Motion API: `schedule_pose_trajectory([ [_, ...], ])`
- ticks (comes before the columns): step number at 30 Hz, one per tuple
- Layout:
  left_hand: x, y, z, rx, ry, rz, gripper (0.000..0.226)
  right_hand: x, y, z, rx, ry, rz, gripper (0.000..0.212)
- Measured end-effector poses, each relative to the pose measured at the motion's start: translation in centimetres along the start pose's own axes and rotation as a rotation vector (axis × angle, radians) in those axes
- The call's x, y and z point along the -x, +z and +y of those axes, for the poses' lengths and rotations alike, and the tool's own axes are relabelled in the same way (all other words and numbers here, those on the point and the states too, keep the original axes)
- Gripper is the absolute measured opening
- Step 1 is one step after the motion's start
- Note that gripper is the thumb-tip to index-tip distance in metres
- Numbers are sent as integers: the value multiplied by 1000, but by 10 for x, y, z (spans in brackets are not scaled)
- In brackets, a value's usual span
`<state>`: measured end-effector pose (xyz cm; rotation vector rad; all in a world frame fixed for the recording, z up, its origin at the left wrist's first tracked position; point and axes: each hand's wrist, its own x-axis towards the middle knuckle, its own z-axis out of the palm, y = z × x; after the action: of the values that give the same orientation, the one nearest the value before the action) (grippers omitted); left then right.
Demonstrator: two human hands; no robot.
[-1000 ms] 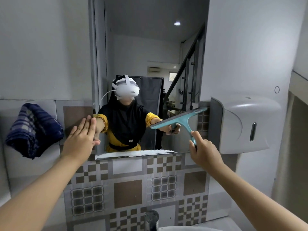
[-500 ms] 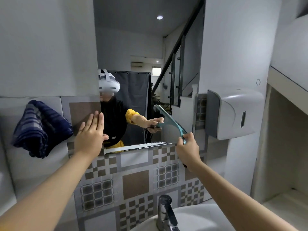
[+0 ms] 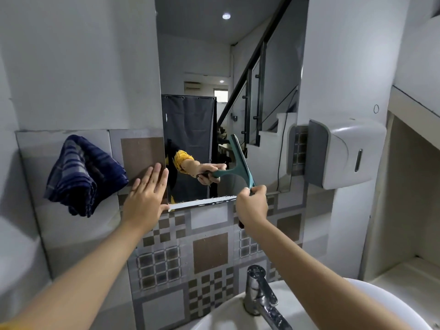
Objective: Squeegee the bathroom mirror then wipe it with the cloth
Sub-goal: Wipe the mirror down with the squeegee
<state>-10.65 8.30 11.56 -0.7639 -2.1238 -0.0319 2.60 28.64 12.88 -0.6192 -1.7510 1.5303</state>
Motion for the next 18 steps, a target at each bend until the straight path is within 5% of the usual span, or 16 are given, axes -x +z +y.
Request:
schedule_pose_trajectory([
  [18, 6, 3, -7, 30, 6, 15, 99, 51, 50, -2, -18, 2, -43, 13],
])
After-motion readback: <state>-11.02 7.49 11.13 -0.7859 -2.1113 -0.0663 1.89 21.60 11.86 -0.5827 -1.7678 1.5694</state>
